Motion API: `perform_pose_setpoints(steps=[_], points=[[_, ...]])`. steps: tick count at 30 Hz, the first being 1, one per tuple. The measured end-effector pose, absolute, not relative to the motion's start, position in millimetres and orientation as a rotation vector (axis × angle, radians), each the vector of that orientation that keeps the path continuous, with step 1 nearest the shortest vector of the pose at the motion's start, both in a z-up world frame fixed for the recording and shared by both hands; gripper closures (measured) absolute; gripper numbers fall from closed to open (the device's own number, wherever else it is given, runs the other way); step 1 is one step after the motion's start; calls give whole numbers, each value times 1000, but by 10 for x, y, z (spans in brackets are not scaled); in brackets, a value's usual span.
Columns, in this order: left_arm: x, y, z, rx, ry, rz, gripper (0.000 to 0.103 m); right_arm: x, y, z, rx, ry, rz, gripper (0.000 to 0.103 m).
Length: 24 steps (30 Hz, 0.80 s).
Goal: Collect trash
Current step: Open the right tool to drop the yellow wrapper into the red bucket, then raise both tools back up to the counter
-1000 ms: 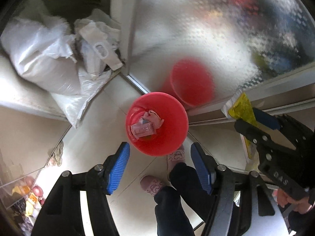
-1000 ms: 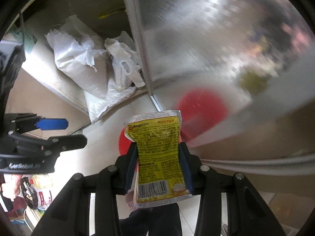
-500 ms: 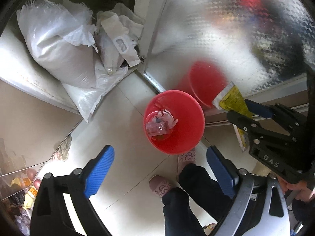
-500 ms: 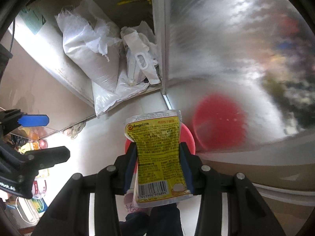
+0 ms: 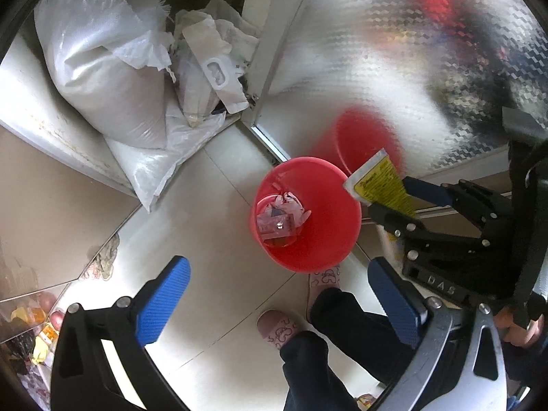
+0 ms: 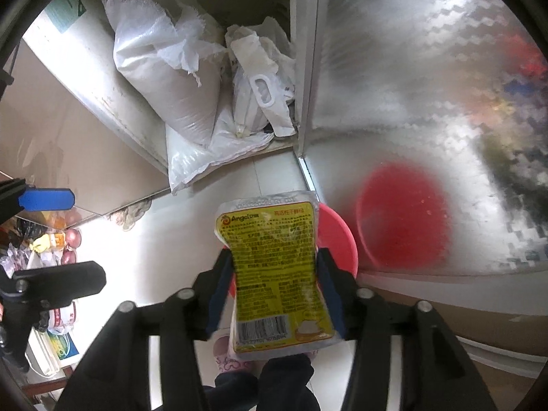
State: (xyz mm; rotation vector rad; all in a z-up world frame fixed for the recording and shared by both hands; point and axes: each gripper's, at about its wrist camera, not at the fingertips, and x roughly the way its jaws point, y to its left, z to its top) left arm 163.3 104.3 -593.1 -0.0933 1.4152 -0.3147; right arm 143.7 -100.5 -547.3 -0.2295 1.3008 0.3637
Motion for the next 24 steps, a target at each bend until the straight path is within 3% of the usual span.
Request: perform_pose_setpoints(steps=[2,5,14,24], points=[[1631,1064,-5916,-100,1410,-305,0,1438,-986,-5486,-231,1292,371,21],[1617,1083,-5887,-96,1406,-291,0,1391,-961,-5451,-269,1253,382,9],[1488,1160,-5421,-75,1368,-240,0,1329,-938,-5115,-267,1248,395,7],[1236,1183,-4166,-99,1265,-222,0,1149,-963,-3873,-273,1184,417,1]])
